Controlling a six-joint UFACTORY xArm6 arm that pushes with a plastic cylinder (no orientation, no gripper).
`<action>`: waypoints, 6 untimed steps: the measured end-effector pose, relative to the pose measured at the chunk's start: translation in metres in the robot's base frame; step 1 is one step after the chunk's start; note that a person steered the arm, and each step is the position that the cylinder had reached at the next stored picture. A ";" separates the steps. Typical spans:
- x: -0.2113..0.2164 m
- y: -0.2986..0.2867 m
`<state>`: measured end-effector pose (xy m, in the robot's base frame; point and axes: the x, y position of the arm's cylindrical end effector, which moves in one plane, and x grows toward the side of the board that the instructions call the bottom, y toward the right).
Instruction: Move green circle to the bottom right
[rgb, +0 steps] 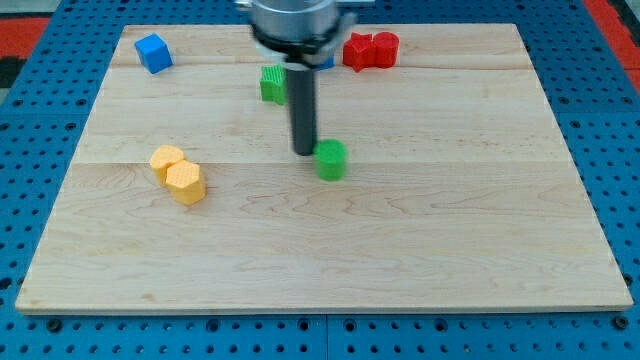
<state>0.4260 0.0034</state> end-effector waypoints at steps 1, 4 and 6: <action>0.014 0.052; 0.078 0.042; 0.102 0.094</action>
